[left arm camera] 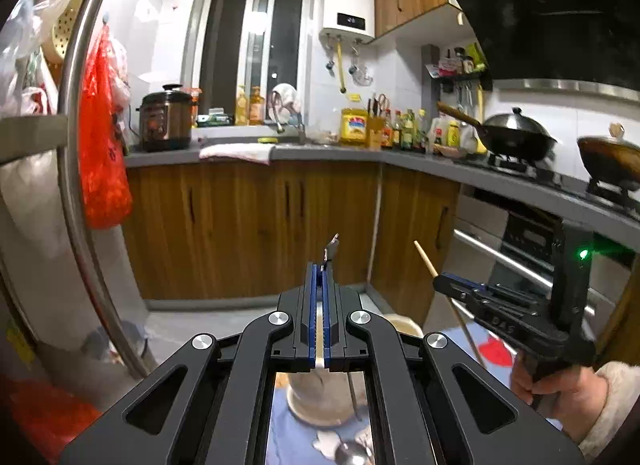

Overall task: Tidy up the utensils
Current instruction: 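Lift spoon with left tool while right tool carries chopstick above the ceramic holder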

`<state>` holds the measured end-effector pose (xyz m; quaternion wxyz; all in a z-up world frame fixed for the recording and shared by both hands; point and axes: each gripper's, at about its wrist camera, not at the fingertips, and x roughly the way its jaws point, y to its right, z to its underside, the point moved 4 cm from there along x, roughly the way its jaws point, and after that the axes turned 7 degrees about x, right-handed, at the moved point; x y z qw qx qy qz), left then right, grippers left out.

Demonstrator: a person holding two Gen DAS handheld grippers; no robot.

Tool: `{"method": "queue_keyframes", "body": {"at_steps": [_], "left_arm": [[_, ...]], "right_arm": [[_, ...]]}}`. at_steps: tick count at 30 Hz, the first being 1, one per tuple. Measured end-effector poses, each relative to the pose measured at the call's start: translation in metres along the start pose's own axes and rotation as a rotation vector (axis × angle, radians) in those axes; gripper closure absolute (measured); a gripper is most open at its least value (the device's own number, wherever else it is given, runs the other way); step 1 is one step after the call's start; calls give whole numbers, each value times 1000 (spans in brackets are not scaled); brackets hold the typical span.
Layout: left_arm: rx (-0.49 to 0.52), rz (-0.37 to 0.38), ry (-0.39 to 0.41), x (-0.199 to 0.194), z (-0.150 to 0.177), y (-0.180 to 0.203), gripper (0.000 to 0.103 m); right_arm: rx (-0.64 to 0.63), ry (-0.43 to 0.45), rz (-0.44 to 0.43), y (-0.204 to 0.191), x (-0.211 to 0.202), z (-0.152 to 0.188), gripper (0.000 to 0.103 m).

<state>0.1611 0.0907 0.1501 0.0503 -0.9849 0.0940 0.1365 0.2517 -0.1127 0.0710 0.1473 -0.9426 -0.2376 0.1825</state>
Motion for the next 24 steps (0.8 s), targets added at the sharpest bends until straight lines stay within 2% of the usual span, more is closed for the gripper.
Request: {"method": "queue_keyframes", "body": {"at_steps": [6,9,14,24], "left_arm": [[20,-46,54,16,-37,-12,100],[35,-70,56,34,-44,-15,100],[46,-84,15,64,-28,-14,100],[44,-84,-74,103,16,-19,100]], "right_arm": [[8,109,9,-4,28,-35,98],[0,138,46,-2,47,-41,98],[-8,164,77,7,65,-33,98],[-28,136,96,22,82,-9,98]]}}
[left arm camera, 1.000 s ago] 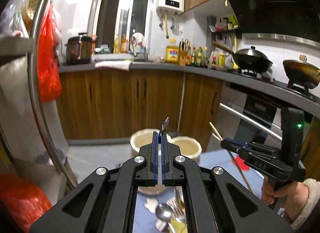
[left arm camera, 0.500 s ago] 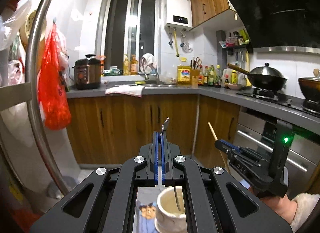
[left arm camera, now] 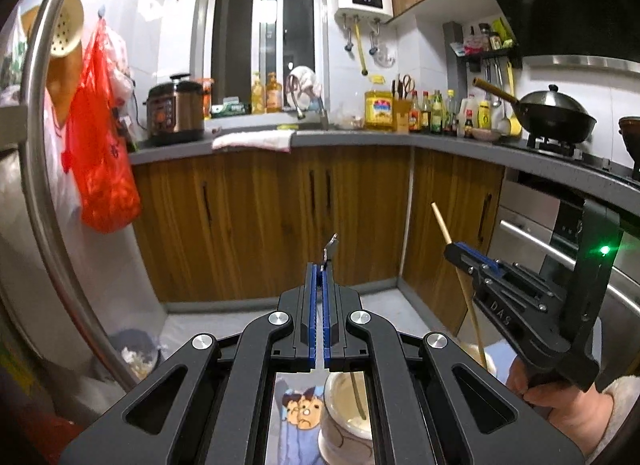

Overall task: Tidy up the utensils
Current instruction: 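Lift spoon with left tool while right tool carries chopstick above the ceramic holder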

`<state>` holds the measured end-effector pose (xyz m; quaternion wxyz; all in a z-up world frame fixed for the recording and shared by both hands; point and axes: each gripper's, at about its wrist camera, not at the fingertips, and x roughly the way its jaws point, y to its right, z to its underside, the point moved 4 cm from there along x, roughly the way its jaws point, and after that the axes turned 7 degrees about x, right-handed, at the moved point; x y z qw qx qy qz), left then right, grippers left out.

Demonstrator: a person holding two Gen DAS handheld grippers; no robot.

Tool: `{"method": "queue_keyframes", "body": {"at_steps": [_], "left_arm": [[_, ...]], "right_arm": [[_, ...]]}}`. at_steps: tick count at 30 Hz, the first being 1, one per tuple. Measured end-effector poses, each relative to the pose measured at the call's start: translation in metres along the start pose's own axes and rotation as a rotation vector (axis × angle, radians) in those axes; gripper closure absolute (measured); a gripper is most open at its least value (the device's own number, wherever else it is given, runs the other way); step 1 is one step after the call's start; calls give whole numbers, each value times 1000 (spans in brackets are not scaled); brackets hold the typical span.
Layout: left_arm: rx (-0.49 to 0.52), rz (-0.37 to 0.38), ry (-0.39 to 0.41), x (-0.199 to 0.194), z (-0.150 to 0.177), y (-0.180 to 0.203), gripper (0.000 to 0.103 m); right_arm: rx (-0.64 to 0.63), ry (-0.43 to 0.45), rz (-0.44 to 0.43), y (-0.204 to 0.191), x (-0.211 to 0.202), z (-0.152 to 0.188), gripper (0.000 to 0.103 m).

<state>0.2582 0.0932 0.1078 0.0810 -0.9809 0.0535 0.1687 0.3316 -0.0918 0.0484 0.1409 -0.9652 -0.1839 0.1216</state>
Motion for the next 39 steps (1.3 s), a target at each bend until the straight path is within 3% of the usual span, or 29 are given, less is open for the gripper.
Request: {"method": "queue_keyframes", "body": {"at_steps": [9,16,39], "left_arm": [[-33,42,-78,17,34,-2,100],[-31,50,-97,17,46,1,100],[-28,57,-124,25,62,5,99]], "right_arm": [[-5,-98,-38,15,-22,29,98],[-36,-117,-45,13,-40,47,98],[27,-150,-58,21,-38,47,98]]}}
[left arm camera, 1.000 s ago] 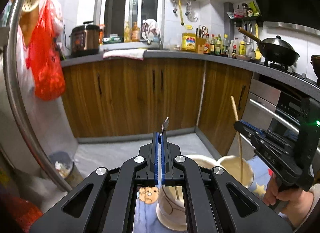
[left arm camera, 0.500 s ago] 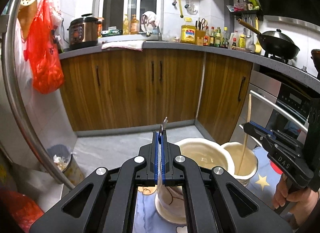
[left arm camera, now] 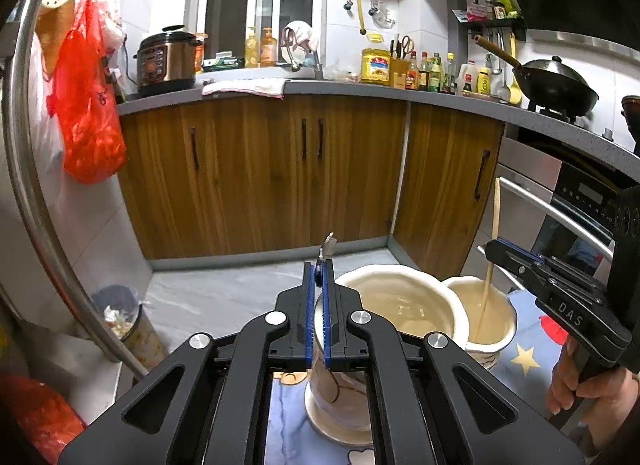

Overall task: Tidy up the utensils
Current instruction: 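Lift spoon with left tool while right tool carries chopstick above the ceramic holder, then open left tool dropping spoon into holder while right tool releases chopstick into it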

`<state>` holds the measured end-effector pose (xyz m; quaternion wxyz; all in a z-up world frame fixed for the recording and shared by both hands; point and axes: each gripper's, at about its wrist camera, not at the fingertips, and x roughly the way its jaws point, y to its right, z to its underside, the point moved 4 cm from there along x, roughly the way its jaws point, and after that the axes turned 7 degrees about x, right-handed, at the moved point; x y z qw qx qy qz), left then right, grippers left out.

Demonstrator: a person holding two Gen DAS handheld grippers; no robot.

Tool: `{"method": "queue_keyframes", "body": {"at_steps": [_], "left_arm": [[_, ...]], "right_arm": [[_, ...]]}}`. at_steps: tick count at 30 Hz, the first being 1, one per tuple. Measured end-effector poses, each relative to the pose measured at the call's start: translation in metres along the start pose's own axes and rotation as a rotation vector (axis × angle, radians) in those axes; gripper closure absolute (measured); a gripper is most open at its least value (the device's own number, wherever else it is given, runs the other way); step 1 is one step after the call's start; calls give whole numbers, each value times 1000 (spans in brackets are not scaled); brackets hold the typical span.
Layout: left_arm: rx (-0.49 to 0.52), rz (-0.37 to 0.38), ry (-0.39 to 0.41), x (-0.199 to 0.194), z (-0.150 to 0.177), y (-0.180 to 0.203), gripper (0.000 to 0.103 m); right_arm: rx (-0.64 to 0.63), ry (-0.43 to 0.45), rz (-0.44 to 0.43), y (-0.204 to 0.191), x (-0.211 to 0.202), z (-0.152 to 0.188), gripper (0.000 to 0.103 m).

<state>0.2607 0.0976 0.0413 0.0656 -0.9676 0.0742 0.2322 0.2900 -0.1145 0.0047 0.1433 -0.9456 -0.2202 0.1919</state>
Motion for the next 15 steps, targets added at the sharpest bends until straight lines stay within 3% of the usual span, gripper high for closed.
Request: {"method": "queue_keyframes", "body": {"at_steps": [6,9,11,15], "left_arm": [[7,-22,-7,0,0,1,93],[16,-47,-5,0,1,1,80],[12,-56,5,-3,2,0,67],[-7,-67,13,-14,-1,-4,53]], "right_arm": [[8,-11,10,1,3,1,97],[15,-16,16,2,2,3,91],[15,-22,13,1,1,3,76],[7,-58,11,-5,-6,3,71]]}}
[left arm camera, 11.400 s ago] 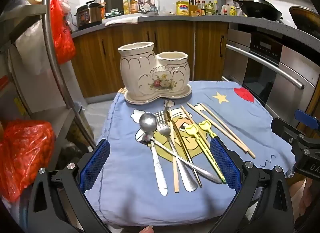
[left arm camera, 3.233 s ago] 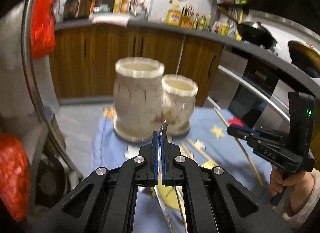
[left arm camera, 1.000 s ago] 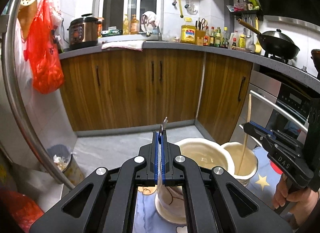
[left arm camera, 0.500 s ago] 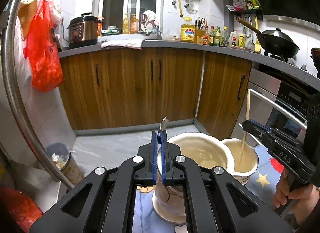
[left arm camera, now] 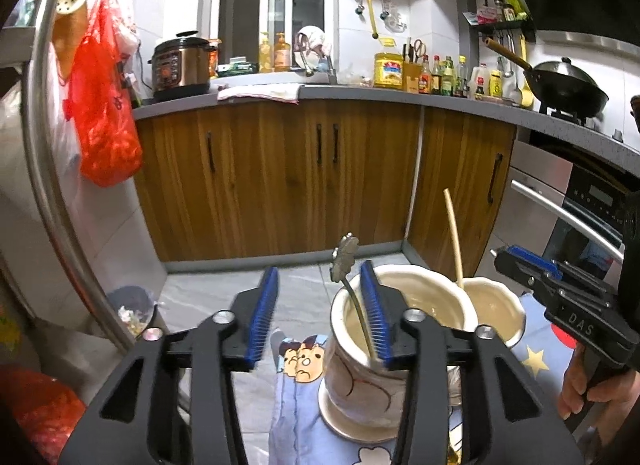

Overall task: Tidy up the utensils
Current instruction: 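Open left tool dropping spoon into holder while right tool releases chopstick into it, then move both tools back down toward the remaining utensils on the cloth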

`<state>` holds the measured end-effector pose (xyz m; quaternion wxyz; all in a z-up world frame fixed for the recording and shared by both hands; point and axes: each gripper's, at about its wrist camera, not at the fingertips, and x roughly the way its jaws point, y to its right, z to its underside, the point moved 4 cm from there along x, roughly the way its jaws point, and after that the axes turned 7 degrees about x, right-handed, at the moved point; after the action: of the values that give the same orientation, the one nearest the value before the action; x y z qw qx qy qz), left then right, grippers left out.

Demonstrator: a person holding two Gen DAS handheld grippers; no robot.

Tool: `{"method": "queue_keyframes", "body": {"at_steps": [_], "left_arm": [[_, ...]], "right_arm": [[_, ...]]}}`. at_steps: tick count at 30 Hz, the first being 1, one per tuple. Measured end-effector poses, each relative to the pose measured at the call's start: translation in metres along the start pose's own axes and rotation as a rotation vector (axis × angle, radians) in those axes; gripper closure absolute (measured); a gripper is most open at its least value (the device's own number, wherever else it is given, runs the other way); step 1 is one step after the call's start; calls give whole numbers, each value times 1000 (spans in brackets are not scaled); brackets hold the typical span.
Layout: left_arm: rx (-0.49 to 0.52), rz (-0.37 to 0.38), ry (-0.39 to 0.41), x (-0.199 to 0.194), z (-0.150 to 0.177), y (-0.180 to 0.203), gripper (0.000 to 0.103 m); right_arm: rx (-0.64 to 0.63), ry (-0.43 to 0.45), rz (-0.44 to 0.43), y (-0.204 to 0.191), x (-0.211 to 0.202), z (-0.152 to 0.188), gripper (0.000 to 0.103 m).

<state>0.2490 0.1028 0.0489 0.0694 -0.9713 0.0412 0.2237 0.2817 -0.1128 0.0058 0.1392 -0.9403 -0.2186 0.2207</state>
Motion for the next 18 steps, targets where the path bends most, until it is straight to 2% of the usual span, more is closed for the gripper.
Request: {"method": "queue_keyframes", "body": {"at_steps": [1,2,4,7,12,18], "left_arm": [[-4,-3,5,-6,-1,-1,47],[-7,-7,8,-11,-1,-2,38],[-10,-17,17,-25,-1,-3,31],[-22,-16,4,-44,6,-2,27],[-27,-1,-50,-63,24,11,23],[-68,2,-95,-81,49,26,11]], "right_arm": [[5,-14,-10,-1,-3,0,59],[14,-27,-23,-1,-10,-1,41],[25,-30,-23,-1,-26,-3,26],[41,-34,-3,2,-52,-2,4],[123,-52,92,23,-89,15,5],[217,-47,172,41,-113,34,5]]}}
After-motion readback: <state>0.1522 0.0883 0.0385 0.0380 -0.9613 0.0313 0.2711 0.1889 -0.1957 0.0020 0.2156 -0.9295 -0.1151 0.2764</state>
